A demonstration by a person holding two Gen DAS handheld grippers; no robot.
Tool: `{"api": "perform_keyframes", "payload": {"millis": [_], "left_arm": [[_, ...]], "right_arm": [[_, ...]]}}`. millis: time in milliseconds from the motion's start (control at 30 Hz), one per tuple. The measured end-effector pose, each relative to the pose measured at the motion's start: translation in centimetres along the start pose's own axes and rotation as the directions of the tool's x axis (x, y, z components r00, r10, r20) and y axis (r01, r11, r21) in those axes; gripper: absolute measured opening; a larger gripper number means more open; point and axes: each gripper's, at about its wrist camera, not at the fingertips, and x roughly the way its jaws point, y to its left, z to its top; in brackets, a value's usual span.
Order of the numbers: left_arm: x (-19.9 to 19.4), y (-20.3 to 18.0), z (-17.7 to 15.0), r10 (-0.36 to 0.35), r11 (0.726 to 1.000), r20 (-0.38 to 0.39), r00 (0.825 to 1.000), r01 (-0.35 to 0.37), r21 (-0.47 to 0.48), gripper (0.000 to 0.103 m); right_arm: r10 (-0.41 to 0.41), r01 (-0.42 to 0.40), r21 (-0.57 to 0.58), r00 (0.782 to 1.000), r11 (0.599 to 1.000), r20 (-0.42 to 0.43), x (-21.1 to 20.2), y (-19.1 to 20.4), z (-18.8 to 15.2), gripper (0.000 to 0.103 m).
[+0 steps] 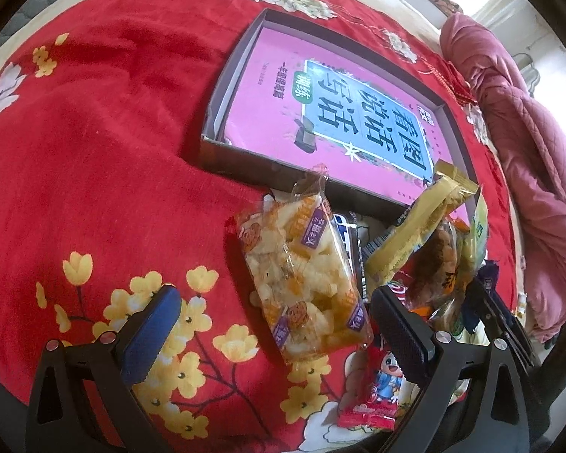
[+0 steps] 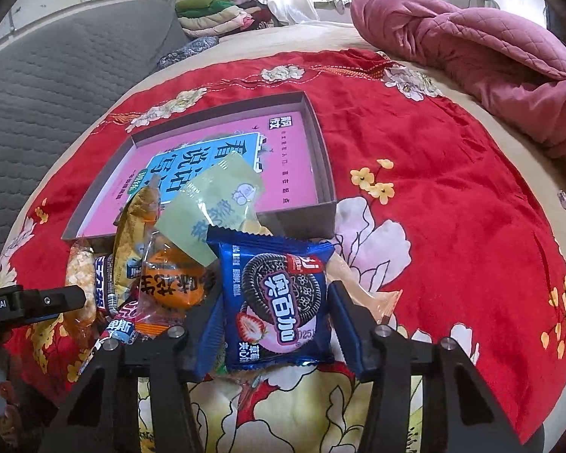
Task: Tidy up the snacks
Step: 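Close left tool on the puff bag while right tool grasps the blue cookie packet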
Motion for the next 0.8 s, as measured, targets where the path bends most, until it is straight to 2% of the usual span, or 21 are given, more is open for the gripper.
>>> {"api": "perform_keyframes", "payload": {"millis": [233, 400, 467, 800], "left_arm": [[0.3, 0.1, 0.7, -0.004, 1.0, 0.01, 1.0, 0.004, -0.015, 0.086], [0.3, -0.5, 0.8, -0.035, 0.999, 0.01, 0.999, 0.035, 0.015, 0.064], [0.4, -0.9, 0.7, -0.048, 0.998, 0.007, 0.999, 0.048, 0.031, 0.059], [-0.2, -0.5, 0.4, -0.076, 0.997, 0.01, 0.997, 0.075, 0.027, 0.057]], "right_arm": [[0.007, -0.007, 0.001, 1.0, 1.0, -0.003, 0.3, -0.2, 0.0, 0.052], [0.011, -0.011, -0.005, 1.0, 1.0, 0.006, 0.1, -0.2, -0.1, 0.051], [0.015, -0.015, -0.007, 1.0, 1.0, 0.012, -0.1, -0.1, -0.1, 0.051], [0.033, -0.034, 0.016, 0.998, 0.999, 0.051, -1.3, -0.5, 0.0, 0.051]]}}
